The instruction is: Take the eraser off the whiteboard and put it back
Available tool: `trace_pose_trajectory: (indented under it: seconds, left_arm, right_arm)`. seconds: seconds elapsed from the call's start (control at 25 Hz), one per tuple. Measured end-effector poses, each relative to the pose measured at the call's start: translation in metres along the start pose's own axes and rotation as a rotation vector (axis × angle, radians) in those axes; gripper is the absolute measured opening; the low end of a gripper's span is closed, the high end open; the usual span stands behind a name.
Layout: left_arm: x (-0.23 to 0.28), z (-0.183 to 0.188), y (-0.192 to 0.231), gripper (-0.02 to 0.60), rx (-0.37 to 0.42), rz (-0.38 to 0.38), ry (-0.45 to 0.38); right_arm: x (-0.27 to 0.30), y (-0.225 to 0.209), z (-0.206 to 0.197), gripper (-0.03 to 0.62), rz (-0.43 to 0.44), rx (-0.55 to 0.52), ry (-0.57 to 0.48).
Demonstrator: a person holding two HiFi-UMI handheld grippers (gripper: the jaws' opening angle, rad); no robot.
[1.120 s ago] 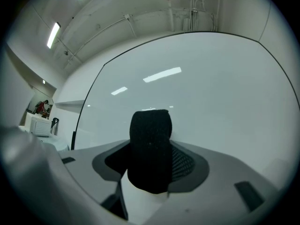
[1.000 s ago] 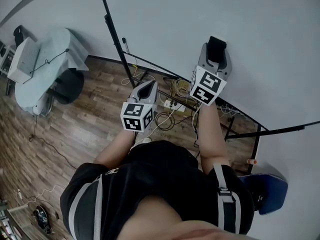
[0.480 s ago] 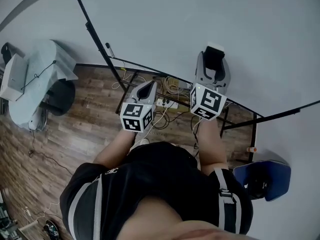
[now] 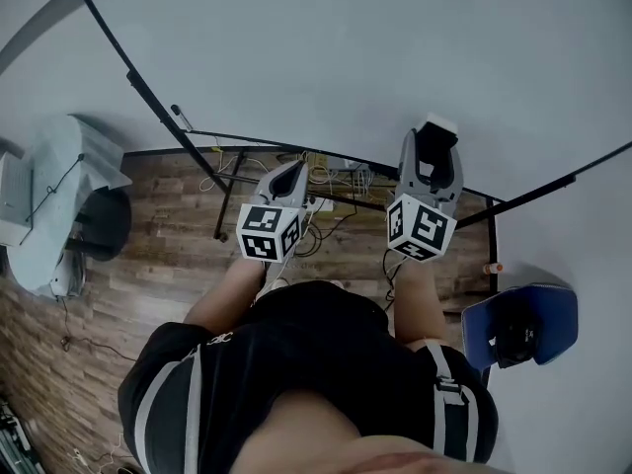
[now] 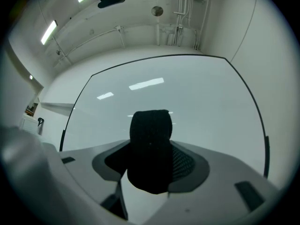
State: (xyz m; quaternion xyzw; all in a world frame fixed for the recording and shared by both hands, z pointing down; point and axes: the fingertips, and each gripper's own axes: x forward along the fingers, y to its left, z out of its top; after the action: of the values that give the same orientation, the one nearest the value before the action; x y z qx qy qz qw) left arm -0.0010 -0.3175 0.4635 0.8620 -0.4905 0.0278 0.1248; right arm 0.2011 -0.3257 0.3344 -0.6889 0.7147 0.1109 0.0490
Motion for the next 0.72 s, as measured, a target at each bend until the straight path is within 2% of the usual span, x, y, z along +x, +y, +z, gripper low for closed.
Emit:
trace_pose_trajectory:
  seconds: [0.4, 0.72]
  left_arm:
    - [0.02, -0.006, -0.025, 0.011, 0.021, -0.081, 0.026]
    - [0.024, -0.004, -0.036, 0.011, 0.036, -0.111, 0.029]
  right_arm:
    - [-0.043, -0.026, -0.056, 0.238, -0.069, 0.019, 0.119]
    - [-0.056, -0.028, -0.07, 0.238, -0.06, 0.015, 0.142]
